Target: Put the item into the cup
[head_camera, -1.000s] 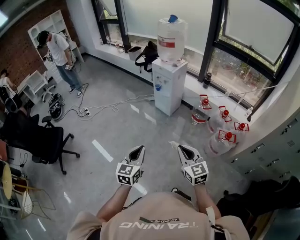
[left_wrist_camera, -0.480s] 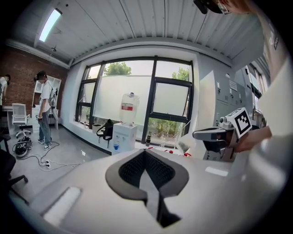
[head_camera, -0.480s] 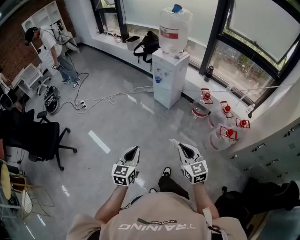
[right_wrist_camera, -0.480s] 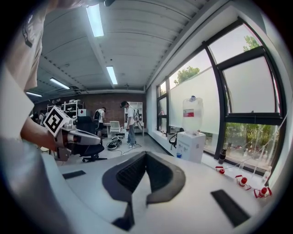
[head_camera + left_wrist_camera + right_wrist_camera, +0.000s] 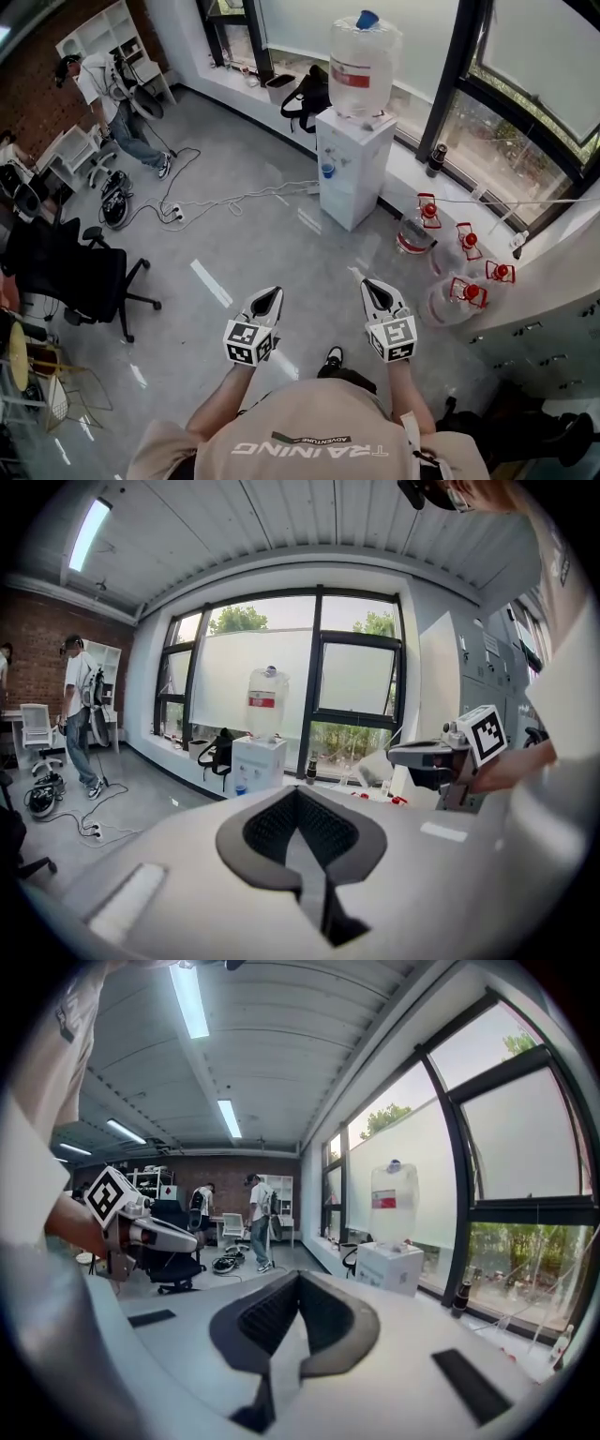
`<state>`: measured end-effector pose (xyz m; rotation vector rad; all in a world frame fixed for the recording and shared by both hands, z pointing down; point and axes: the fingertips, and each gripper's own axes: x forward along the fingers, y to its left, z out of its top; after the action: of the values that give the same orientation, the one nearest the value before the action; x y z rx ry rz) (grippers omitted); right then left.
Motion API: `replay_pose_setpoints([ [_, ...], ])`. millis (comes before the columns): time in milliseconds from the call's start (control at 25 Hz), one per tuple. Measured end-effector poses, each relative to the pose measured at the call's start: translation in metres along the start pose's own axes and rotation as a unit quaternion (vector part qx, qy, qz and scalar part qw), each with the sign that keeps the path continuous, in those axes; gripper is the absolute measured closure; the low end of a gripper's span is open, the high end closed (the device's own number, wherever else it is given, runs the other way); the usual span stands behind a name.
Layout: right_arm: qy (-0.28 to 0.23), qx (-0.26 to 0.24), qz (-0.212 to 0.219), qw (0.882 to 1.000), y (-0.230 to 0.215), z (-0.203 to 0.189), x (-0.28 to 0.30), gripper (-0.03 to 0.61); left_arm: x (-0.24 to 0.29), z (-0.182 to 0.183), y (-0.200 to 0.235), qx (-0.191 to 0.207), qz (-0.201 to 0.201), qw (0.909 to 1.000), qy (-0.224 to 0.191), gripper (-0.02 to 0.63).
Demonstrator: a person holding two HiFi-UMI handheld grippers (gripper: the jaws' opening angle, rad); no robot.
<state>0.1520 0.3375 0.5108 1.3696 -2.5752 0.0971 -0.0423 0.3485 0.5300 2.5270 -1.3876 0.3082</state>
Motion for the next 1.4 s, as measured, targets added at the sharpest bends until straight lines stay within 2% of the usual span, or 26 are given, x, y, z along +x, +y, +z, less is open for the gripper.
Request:
replay_pose_setpoints([
  [160, -0.012, -0.008, 0.002, 1.0, -0.023, 0.01, 0.013, 0.568, 0.025, 0.017, 0.001, 0.0, 0.005, 0.9999, -0.015, 0.606],
  [320, -0.016, -0.01, 0.005, 1.0, -0.039, 0.014, 0.031, 0.568, 0.043, 0.026, 0.005, -0.029, 0.005, 0.9993, -0.023, 0.606],
  [560, -0.009, 0.011, 0.016, 1.0, -0.046, 0.016, 0.062, 0.568, 0.061, 0.032, 0.025, -0.02, 0.002, 0.9997, -0.011, 0.606],
  [680, -0.005, 0.022, 0.015, 1.0, -0.047, 0.018, 0.087, 0.568, 0.068, 0.035, 0.046, -0.015, 0.005, 0.9998, -0.012, 0.606],
  [960, 0.016, 0.001, 0.015, 1.0, -0.04, 0.036, 0.161, 0.568, 0.095, 0.052, 0.118, -0.003, -0.003, 0.9999, -0.01, 0.606],
  [1160, 0.026, 0.004, 0.005, 1.0, -0.039, 0.047, 0.215, 0.568, 0.123, 0.068, 0.17, 0.002, -0.024, 0.9996, -0.011, 0.606],
  [1400, 0.039, 0.017, -0.024, 0.999, -0.028, 0.052, 0.26, 0.568, 0.15, 0.069, 0.21, -0.014, -0.065, 0.9978, -0.001, 0.606],
])
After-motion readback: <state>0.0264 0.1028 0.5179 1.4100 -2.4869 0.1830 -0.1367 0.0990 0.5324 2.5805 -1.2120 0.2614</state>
